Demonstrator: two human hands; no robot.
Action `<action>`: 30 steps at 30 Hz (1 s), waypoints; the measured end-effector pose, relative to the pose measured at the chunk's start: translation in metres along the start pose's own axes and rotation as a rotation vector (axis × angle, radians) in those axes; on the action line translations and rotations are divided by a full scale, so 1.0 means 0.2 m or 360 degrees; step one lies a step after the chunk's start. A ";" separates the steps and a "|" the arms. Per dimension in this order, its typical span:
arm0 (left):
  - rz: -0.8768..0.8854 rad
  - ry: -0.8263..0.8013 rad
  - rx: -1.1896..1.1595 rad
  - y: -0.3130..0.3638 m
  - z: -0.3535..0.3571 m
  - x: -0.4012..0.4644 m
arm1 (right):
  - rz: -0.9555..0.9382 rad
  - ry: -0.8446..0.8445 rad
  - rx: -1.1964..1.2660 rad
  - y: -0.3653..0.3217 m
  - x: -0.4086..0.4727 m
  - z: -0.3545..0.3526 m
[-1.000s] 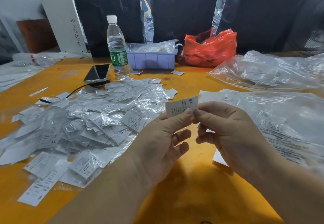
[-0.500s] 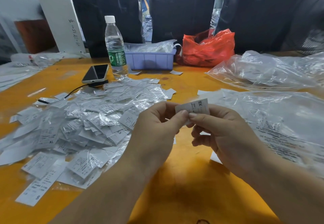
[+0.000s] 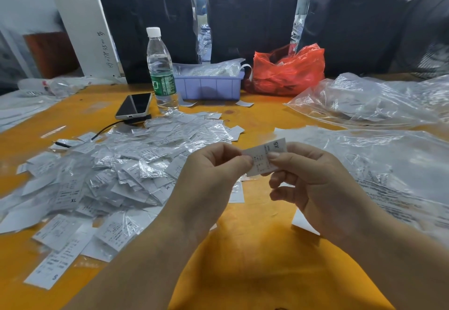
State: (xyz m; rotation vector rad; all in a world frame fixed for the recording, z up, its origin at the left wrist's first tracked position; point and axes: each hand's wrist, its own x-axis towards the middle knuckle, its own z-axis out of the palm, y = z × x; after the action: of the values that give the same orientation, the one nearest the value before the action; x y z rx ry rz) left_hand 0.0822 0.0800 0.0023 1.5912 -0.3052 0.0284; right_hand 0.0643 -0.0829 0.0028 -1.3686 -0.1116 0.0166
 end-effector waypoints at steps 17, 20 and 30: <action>-0.0195 -0.0208 -0.0205 0.00 -0.02 0.01 | 0.0113 -0.0162 -0.0123 0.01 -0.01 0.01; -0.0186 -0.0166 -0.0193 -0.01 -0.02 0.02 | 0.0135 -0.0088 -0.0047 0.00 0.00 0.00; -0.0234 -0.0101 -0.0197 -0.02 -0.03 0.03 | 0.0085 -0.0019 -0.0081 0.01 0.01 -0.01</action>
State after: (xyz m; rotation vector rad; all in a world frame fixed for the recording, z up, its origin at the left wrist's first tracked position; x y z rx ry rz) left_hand 0.0895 0.0851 0.0001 1.4898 -0.2343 -0.1520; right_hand 0.0657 -0.0838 -0.0001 -1.4225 -0.0860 0.0675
